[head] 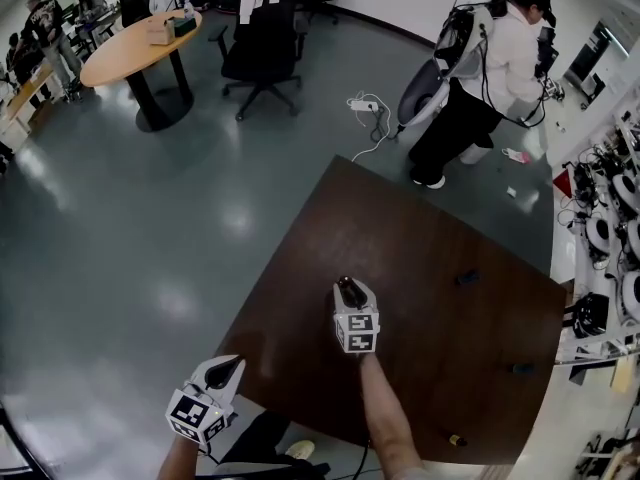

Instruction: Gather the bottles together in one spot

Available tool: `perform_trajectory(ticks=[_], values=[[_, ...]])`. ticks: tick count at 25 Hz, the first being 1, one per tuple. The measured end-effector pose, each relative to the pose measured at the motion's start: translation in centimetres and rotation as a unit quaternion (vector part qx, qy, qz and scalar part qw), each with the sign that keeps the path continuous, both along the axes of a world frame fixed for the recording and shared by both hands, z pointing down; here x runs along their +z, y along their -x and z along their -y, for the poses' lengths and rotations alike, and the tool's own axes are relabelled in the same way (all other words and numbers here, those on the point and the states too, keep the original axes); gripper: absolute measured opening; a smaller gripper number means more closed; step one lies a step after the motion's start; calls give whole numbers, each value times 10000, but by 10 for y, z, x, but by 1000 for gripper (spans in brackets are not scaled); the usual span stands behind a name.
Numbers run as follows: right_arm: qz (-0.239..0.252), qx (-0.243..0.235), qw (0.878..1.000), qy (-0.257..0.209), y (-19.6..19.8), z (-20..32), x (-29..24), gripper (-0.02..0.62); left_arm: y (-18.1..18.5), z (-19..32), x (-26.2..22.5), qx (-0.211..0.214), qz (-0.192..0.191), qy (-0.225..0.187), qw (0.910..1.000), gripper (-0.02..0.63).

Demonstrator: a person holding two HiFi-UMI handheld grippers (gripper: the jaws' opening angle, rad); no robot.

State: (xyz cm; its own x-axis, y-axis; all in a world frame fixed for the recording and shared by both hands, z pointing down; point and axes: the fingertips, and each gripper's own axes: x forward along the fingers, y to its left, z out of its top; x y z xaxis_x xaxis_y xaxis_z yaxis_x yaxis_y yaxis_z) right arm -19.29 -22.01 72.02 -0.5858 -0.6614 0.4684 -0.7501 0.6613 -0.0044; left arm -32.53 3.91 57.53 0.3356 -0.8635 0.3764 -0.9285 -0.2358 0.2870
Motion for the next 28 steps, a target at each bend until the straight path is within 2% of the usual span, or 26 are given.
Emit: perform_trajectory(ticks=[14, 22, 28], values=[[117, 533, 9984, -129, -93, -58, -24, 132, -48, -11, -6, 601, -22, -88, 9981, 2], [80, 656, 9977, -157, -132, -107, -22, 132, -80, -15, -16, 853, -53, -102, 9963, 2], [226, 723, 9971, -96, -149, -136, -19, 132, -99, -27, -15, 1001, 5, -121, 9949, 2]])
